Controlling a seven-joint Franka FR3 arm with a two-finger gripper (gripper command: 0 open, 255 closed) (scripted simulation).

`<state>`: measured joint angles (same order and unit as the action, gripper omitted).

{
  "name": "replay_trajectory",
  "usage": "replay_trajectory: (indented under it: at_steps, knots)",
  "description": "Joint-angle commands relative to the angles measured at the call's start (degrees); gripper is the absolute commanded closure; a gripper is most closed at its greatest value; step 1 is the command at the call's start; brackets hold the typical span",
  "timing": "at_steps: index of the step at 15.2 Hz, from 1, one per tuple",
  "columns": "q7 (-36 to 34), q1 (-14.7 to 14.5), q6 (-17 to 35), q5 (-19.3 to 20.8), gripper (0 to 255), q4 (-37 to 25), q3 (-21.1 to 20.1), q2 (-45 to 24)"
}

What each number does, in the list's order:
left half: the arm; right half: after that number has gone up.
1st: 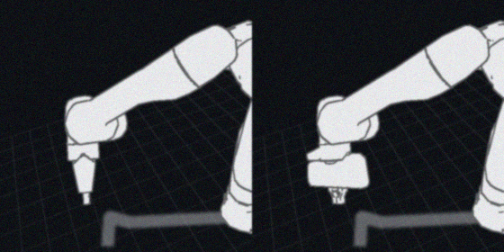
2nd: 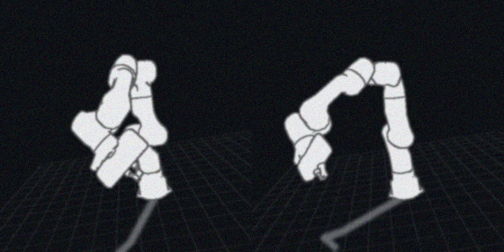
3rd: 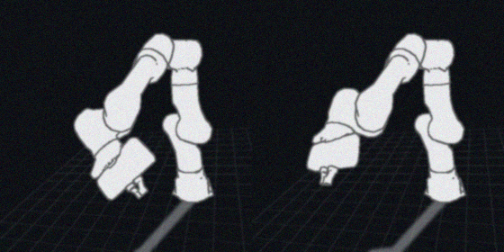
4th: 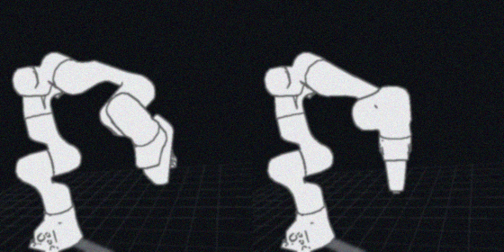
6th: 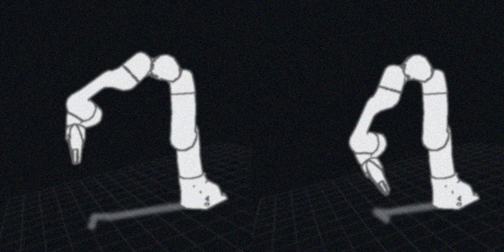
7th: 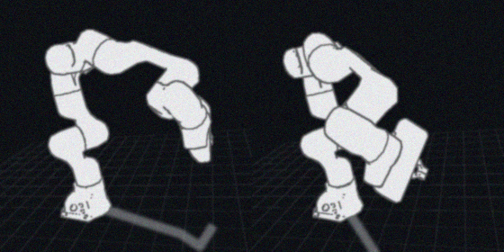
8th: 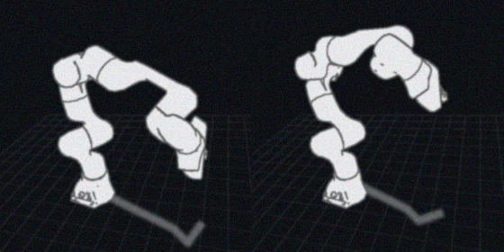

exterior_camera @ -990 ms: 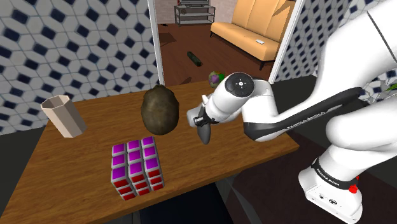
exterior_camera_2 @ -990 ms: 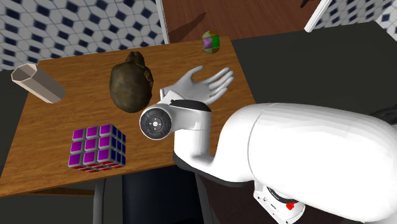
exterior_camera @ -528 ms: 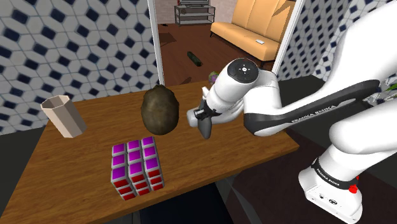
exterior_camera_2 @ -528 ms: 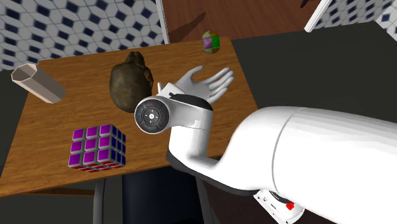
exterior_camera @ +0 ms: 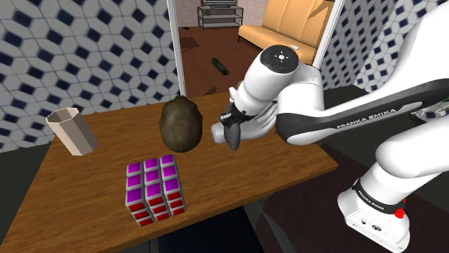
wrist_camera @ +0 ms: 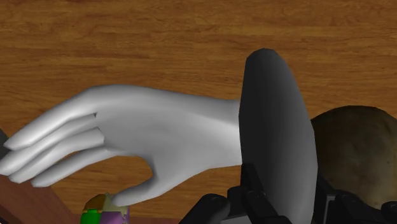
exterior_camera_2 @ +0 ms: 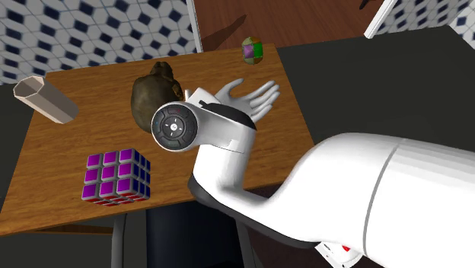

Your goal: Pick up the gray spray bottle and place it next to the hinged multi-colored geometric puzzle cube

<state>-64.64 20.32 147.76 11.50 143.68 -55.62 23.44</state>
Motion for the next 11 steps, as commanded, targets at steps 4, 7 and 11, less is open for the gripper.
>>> replay_trajectory:
  at_steps: [4,7,11]
  knots:
    - [3.18,-3.04,-3.63,-2.48,255,-1.77,3.56,1.86]
    - [4.81,-4.41,-5.85,-3.66,255,-3.0,5.29,2.88]
    - [6.73,-5.82,-8.81,-4.91,255,-4.83,7.27,4.08]
